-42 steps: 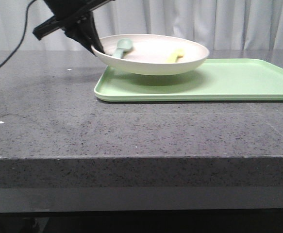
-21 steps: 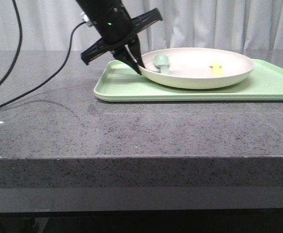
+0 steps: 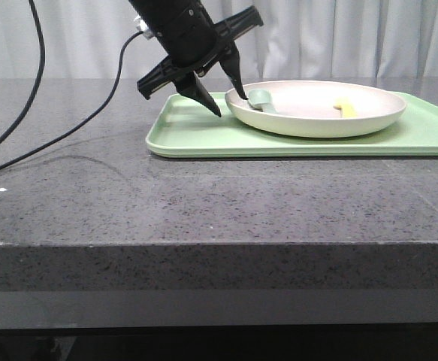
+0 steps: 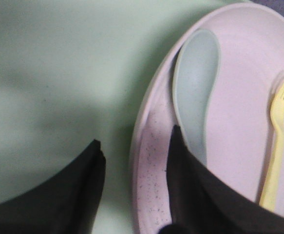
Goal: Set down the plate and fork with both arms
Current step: 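Open the left gripper and raise it away from the plate, then lower the right gripper onto the yellow fork on the plate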
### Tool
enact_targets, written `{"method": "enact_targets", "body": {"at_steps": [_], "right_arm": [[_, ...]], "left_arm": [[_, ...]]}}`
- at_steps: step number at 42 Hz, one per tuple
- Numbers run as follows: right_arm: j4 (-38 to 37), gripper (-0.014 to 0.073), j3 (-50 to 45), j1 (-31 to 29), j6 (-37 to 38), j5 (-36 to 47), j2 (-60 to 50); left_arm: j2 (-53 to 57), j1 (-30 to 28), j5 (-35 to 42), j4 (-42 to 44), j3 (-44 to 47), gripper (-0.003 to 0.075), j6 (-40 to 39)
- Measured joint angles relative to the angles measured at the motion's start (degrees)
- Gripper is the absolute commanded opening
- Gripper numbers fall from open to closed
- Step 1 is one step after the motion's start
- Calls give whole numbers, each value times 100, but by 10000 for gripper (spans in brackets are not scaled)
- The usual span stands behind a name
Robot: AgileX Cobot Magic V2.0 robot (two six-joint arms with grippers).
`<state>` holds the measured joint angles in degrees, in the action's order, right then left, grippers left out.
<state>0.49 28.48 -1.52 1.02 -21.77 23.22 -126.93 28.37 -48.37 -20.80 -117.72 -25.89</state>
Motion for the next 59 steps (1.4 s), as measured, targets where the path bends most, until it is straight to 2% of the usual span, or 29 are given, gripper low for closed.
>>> {"method": "enact_targets", "body": {"at_steps": [6, 15, 19, 26, 32, 42, 48, 59], "right_arm": [[0, 592, 0, 0, 0, 0, 0], [0, 592, -11, 0, 0, 0, 0], [0, 592, -11, 0, 0, 0, 0], [0, 592, -11, 0, 0, -97, 0], [0, 592, 44, 0, 0, -313, 11], [12, 591, 747, 186, -12, -1024, 481], [30, 591, 1204, 651, -102, -1430, 1043], [56, 591, 2135, 1620, -102, -1896, 2292]], "left_arm": [[255, 0, -21, 116, 0, 316, 662], [1021, 0, -459, 1240, 54, 316, 1066], [1445, 0, -571, 1541, 328, 316, 1323], [2312, 0, -547, 1588, 1210, 316, 1979], [3124, -267, -391, 862, 2169, 316, 2945], [4751, -1275, -249, -697, 4062, 316, 4825], [5771, -1749, -237, -809, 5093, 316, 5086], [7130, -1843, -227, -809, 6274, 316, 5142]]}}
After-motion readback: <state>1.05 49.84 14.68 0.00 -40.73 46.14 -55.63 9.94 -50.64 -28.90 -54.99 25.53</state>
